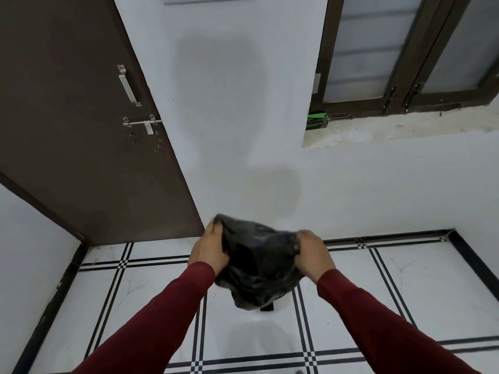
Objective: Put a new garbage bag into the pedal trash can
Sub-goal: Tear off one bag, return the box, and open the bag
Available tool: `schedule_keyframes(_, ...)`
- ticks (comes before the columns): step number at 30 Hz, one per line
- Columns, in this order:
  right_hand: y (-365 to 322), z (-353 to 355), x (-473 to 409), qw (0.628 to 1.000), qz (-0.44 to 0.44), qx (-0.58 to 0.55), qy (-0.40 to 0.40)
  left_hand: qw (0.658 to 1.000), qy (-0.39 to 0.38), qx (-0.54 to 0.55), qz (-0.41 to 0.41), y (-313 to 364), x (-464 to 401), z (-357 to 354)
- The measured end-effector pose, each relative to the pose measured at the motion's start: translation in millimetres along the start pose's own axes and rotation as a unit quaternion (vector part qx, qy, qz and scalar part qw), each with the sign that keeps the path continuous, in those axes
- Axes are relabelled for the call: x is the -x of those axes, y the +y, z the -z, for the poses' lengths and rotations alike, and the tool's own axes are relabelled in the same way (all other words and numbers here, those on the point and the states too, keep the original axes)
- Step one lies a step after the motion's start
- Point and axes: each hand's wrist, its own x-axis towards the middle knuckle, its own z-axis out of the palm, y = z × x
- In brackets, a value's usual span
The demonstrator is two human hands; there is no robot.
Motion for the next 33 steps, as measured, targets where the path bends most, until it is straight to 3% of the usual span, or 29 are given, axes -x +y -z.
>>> schedule_keyframes(3, -4, 14, -11, 0.975, 0.051, -0.088, 0.198, 0.990, 0.132, 0.023, -0.036, 9, 1, 11)
schedule_keyframes(5, -5, 15, -8, 0.957, 0.101, -0.099, 0.253, 0.987, 0.157, 0.018, -0.031, 10, 4, 13)
schedule_keyframes(7, 5, 1, -6, 0.977, 0.120, -0.036, 0.170, 0.997, 0.072, -0.028, -0.013, 0, 5, 2)
schedule_keyframes(8, 12, -8, -5, 0.991, 0.118, 0.022, 0.067, 0.999, -0.004, -0.051, -0.004, -7, 6, -6)
schedule_keyframes(10, 24, -22, 3, 0.978, 0.073, 0.134, -0.145, 0.987, -0.137, -0.082, 0.003, -20, 13, -16)
schedule_keyframes(12, 29, -30, 8, 0.969, 0.019, 0.142, -0.202, 0.980, -0.176, -0.090, 0.007, -27, 18, -22)
schedule_keyframes(19, 4, -22, -2, 0.999, -0.032, 0.002, -0.006, 0.997, -0.067, -0.034, 0.026, -29, 16, -7)
schedule_keyframes(23, -7, -28, -3, 0.999, -0.040, 0.007, 0.007, 0.999, -0.044, -0.015, 0.018, -38, 15, -4)
schedule_keyframes(28, -21, -42, 9, 0.988, -0.096, 0.115, 0.044, 0.998, -0.058, -0.023, 0.006, -58, 19, -4)
schedule_keyframes(33, -22, -55, 14, 0.988, -0.126, 0.046, 0.069, 0.996, -0.086, -0.027, -0.011, -73, 17, -9)
